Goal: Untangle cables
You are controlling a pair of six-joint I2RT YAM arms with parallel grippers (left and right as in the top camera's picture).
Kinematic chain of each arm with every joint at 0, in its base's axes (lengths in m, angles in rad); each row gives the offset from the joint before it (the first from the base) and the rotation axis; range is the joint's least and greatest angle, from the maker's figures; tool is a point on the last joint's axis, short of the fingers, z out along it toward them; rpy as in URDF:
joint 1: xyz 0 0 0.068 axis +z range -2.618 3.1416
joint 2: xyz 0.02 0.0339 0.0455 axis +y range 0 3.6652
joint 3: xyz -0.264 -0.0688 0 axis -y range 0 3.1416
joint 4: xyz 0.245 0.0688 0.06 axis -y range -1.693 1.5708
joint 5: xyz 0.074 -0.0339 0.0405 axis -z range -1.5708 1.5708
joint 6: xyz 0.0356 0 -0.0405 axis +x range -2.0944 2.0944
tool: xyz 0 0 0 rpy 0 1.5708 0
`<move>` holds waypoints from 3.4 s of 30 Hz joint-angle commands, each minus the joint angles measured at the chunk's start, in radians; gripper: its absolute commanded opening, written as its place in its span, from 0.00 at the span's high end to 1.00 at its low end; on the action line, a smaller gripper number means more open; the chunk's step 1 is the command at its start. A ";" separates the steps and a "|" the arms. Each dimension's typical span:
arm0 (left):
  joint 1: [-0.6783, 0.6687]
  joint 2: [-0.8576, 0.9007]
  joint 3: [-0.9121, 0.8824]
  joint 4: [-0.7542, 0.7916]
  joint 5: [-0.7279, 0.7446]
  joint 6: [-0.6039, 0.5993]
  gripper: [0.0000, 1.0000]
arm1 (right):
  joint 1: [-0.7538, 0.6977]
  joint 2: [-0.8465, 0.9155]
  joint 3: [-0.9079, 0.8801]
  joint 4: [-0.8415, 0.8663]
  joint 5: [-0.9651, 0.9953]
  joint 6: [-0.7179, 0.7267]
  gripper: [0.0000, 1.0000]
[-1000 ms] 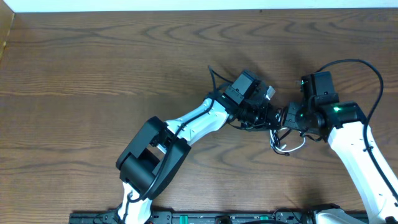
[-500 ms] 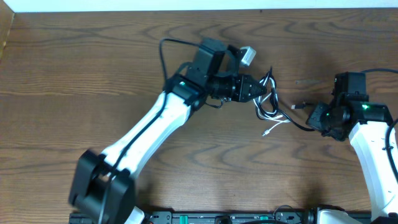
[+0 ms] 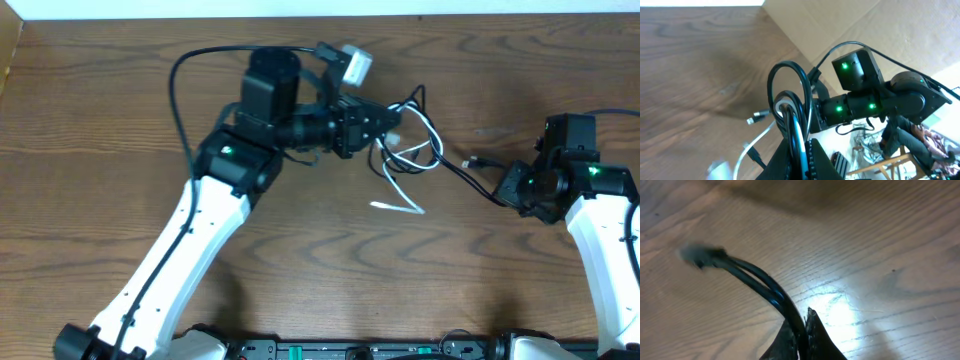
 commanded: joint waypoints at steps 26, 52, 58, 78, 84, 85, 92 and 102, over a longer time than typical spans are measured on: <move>0.018 0.094 0.014 -0.209 0.053 -0.081 0.93 | -0.066 0.002 -0.006 0.276 -0.971 -0.627 0.26; 0.017 0.241 0.014 0.009 0.313 -0.523 0.93 | 0.267 0.206 -0.006 0.840 -0.690 -0.338 0.80; 0.017 0.241 0.014 0.009 0.312 -0.538 0.92 | 0.284 0.206 -0.006 0.844 -0.702 -0.338 0.75; 0.018 0.241 0.014 0.008 0.312 -0.558 0.93 | 0.288 0.206 -0.006 0.771 -0.659 -0.262 0.99; 0.018 0.241 0.014 -0.023 0.297 -0.385 0.93 | 0.246 0.206 -0.006 0.686 -0.547 -0.143 0.99; 0.018 0.241 0.014 -0.041 0.280 -0.360 0.92 | 0.237 0.206 -0.006 0.669 -0.544 -0.132 0.99; 0.017 0.241 0.014 -0.340 -0.121 -0.240 0.93 | 0.210 0.194 -0.006 0.631 -0.813 -0.258 0.69; 0.017 0.241 0.014 -0.307 -0.143 -0.426 0.92 | 0.265 0.186 -0.006 0.616 -1.002 -0.290 0.53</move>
